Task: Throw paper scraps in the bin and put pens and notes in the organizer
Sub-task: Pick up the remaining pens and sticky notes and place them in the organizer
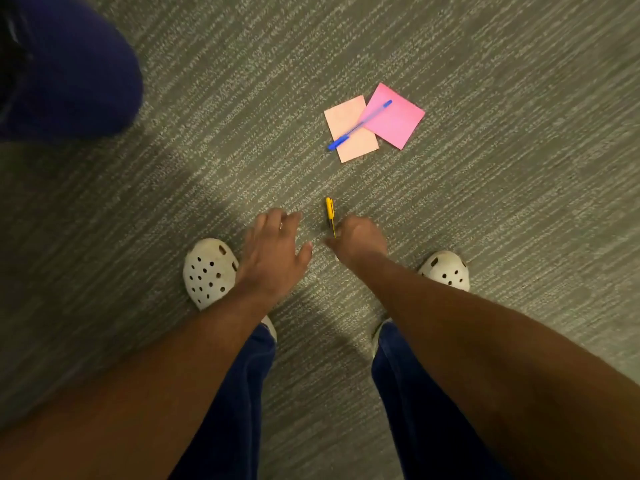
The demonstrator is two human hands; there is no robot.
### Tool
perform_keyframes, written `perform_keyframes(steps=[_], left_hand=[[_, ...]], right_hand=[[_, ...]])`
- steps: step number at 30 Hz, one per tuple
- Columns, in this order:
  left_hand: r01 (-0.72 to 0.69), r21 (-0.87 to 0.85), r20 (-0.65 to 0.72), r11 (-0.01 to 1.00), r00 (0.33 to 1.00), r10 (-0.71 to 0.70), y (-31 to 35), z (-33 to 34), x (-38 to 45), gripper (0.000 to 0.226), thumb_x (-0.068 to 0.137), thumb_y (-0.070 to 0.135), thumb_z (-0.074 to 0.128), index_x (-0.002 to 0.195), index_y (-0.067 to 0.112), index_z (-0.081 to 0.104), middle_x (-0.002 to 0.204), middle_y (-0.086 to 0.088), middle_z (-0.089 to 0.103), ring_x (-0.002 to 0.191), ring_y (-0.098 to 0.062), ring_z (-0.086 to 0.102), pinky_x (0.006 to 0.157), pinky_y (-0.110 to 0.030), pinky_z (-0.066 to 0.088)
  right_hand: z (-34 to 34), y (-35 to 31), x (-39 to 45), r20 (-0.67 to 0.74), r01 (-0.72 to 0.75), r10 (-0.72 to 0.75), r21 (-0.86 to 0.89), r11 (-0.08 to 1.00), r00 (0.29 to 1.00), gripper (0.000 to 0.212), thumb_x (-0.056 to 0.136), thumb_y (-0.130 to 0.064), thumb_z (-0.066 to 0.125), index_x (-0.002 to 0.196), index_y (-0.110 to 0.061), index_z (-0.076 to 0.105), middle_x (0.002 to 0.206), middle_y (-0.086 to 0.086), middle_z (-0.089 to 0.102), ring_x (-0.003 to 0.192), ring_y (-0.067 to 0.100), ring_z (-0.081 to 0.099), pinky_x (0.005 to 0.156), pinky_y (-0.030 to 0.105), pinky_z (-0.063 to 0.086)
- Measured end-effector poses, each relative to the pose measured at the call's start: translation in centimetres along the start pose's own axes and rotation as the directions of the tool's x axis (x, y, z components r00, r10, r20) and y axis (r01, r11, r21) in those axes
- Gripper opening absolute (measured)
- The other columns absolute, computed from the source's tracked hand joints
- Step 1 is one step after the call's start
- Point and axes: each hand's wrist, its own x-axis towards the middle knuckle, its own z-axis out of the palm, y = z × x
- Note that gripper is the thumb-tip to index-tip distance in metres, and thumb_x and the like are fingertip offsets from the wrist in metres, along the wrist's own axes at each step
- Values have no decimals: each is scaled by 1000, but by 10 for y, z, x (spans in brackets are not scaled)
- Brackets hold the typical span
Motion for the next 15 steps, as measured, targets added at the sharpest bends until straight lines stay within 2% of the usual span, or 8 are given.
perform_keyframes(steps=[2, 4, 6, 7, 9, 11, 13, 15], left_hand=[[80, -190, 57, 978, 996, -71, 3, 4, -1, 50, 103, 38, 56, 146, 12, 56, 140, -11, 56, 129, -28, 53, 107, -43, 47], [179, -369, 131, 912, 982, -139, 7, 8, 1, 40, 104, 30, 59, 137, 9, 65, 133, -11, 64, 116, -26, 63, 97, -36, 52], [290, -501, 187, 816, 956, -225, 12, 9, 7, 36, 103, 30, 62, 132, 10, 70, 127, -9, 72, 102, -18, 68, 80, -23, 49], [344, -567, 215, 748, 939, -269, 15, 8, 12, 38, 103, 33, 63, 134, 11, 70, 129, -7, 73, 102, -16, 68, 79, -21, 48], [435, -698, 282, 570, 897, -339, 21, 3, 24, 45, 101, 39, 66, 139, 14, 67, 133, -4, 73, 113, -20, 70, 88, -26, 51], [464, -785, 330, 411, 874, -357, 27, -3, 38, 39, 99, 33, 70, 132, 12, 72, 124, -5, 77, 111, -24, 74, 96, -37, 59], [477, -818, 361, 322, 861, -358, 31, -6, 51, 28, 98, 22, 74, 121, 7, 77, 110, -10, 81, 97, -26, 78, 92, -44, 64], [492, -822, 377, 287, 848, -374, 32, -10, 61, 23, 97, 17, 74, 116, 5, 77, 106, -13, 81, 85, -23, 79, 79, -39, 67]], right_hand=[[1, -5, 8, 15, -20, 20, -10, 1000, 1000, 28, 94, -40, 69, 107, -15, 70, 100, 9, 74, 95, 29, 73, 72, 31, 53], [-3, -5, 10, 57, -25, 25, 5, 1000, 998, 29, 91, -38, 73, 112, -17, 73, 104, 8, 76, 98, 28, 74, 77, 32, 58], [-11, -5, 10, 82, -32, 24, 108, 994, 996, 30, 88, -41, 78, 107, -19, 76, 99, 5, 77, 90, 23, 74, 79, 31, 62], [-17, -5, 9, 83, -23, 9, 171, 985, 997, 29, 86, -42, 80, 100, -16, 78, 93, 3, 77, 83, 20, 74, 75, 30, 62], [-31, -8, 7, 77, 37, -60, 275, 961, 995, 25, 83, -38, 82, 88, -13, 79, 81, 1, 77, 70, 16, 71, 66, 25, 58], [-46, -10, 4, 85, 105, -143, 349, 931, 986, 17, 82, -28, 83, 82, -12, 81, 71, -1, 75, 60, 11, 66, 58, 21, 51], [-58, -11, 5, 88, 174, -224, 384, 907, 971, 16, 81, -23, 83, 78, -7, 80, 70, 6, 76, 56, 11, 60, 55, 22, 49], [-70, -10, 11, 132, 212, -283, 394, 894, 950, 16, 84, -21, 82, 81, -5, 80, 75, 14, 77, 58, 17, 59, 57, 29, 50]])
